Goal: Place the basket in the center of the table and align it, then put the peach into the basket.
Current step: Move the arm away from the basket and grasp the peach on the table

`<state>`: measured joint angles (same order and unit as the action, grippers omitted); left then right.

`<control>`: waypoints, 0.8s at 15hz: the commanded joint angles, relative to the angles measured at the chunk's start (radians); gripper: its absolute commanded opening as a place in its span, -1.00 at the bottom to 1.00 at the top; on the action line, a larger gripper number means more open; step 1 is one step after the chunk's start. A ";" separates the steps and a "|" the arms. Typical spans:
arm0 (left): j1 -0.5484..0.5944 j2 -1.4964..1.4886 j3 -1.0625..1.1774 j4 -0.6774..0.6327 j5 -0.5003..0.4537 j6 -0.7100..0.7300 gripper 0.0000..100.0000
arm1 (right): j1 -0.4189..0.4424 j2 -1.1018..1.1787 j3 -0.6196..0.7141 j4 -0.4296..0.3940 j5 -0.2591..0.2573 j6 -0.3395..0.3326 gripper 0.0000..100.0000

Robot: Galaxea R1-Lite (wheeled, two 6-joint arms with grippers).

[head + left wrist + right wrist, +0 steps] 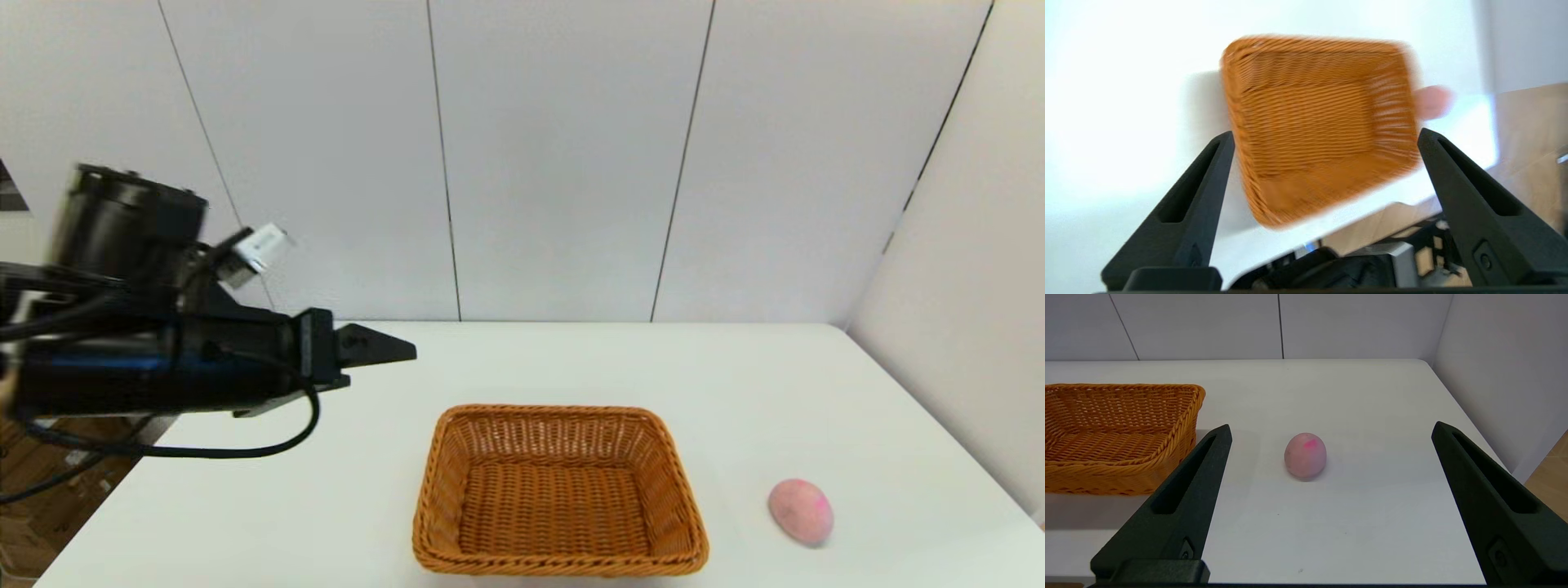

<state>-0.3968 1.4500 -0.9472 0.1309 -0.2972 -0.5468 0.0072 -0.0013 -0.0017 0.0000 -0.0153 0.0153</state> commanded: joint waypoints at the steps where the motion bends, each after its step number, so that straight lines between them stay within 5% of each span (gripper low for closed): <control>1: 0.003 -0.499 0.021 0.161 0.089 0.013 1.00 | 0.000 0.001 0.000 0.000 0.000 0.000 1.00; 6: 0.144 -0.763 0.196 0.173 0.171 0.205 1.00 | 0.000 0.001 0.000 0.000 0.000 0.000 1.00; 12: 0.322 -1.094 0.423 0.177 0.171 0.228 1.00 | 0.000 0.001 0.000 0.000 0.000 0.003 1.00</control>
<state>-0.1398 0.5430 -0.6189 0.3053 -0.1255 -0.3319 0.0072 -0.0013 -0.0017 0.0000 -0.0153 0.0181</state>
